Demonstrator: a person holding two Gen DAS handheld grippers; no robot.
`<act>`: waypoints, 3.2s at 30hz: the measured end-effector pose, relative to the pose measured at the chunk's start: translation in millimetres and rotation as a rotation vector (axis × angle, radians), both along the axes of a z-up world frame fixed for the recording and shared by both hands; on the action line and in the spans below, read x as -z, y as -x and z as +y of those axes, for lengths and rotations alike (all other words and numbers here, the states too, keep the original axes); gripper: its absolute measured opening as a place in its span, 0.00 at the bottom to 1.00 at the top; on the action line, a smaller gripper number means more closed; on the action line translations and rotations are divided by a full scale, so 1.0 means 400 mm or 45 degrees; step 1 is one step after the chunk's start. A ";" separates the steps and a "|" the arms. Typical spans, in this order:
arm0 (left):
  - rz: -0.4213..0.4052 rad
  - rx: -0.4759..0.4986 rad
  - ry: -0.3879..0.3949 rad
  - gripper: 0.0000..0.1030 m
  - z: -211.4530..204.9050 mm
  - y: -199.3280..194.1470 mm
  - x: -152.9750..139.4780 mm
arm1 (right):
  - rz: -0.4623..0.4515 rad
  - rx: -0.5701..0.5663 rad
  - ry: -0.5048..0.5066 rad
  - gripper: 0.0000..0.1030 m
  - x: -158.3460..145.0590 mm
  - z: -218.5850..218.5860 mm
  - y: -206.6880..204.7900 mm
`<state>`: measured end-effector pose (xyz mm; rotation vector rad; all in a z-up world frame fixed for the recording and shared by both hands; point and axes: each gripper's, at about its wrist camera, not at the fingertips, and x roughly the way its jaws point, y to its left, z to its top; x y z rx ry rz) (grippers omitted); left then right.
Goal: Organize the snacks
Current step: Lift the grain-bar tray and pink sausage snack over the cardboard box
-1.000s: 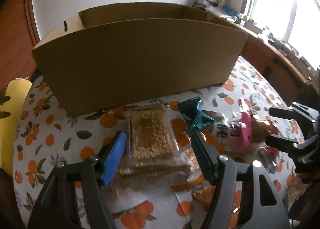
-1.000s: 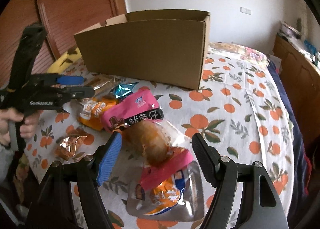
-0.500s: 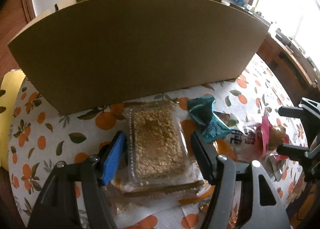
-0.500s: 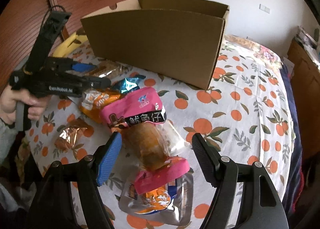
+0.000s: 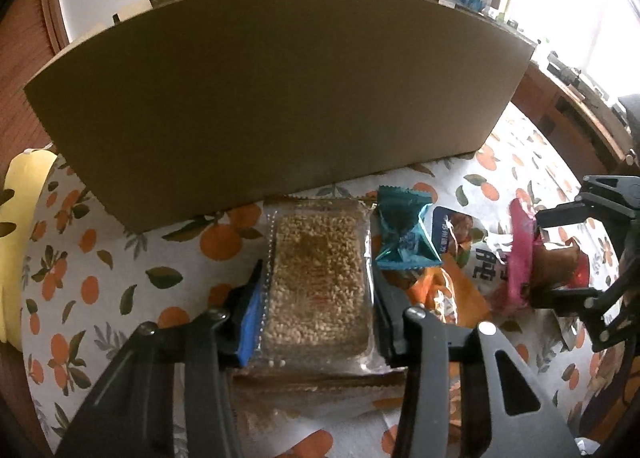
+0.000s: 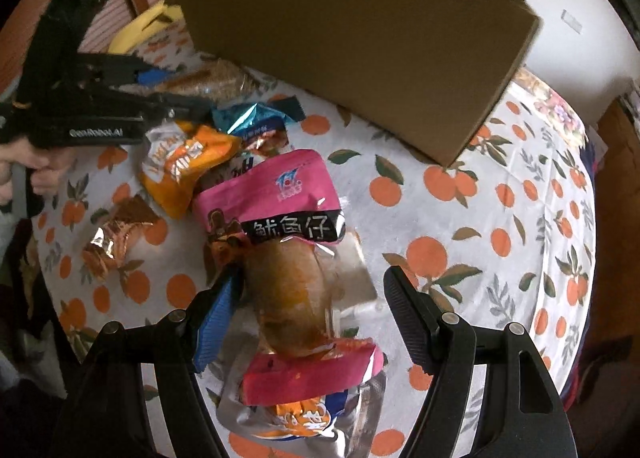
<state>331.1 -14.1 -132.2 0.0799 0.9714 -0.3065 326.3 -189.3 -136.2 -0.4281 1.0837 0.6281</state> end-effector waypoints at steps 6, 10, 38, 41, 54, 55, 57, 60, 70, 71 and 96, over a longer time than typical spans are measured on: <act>-0.018 0.003 0.032 0.43 0.019 0.023 -0.020 | 0.031 -0.052 0.062 0.72 0.011 0.032 -0.011; -0.039 0.013 0.052 0.43 0.015 0.039 -0.038 | 0.022 -0.062 0.070 0.65 0.016 0.052 -0.008; -0.232 0.029 0.107 0.43 0.021 0.147 -0.212 | -0.236 0.044 -0.112 0.33 -0.186 -0.039 0.108; -0.266 0.026 0.113 0.43 0.027 0.159 -0.245 | -0.264 0.044 -0.119 0.33 -0.210 -0.037 0.115; -0.359 0.008 0.099 0.43 0.037 0.149 -0.325 | -0.355 0.067 -0.182 0.33 -0.278 -0.030 0.111; -0.362 0.007 0.094 0.43 0.036 0.145 -0.328 | -0.367 0.073 -0.189 0.33 -0.286 -0.029 0.106; -0.366 0.011 0.088 0.43 0.034 0.134 -0.332 | -0.377 0.076 -0.200 0.33 -0.295 -0.029 0.098; -0.369 0.015 0.088 0.43 0.035 0.113 -0.339 | -0.389 0.084 -0.202 0.33 -0.309 -0.024 0.075; -0.399 0.015 0.081 0.43 0.048 0.024 -0.360 | -0.440 0.105 -0.226 0.33 -0.341 0.014 -0.027; -0.402 0.014 0.083 0.43 0.049 0.016 -0.360 | -0.444 0.104 -0.229 0.33 -0.342 0.021 -0.038; -0.285 -0.024 0.097 0.45 0.100 -0.270 -0.250 | -0.345 0.194 -0.244 0.34 -0.230 0.127 -0.398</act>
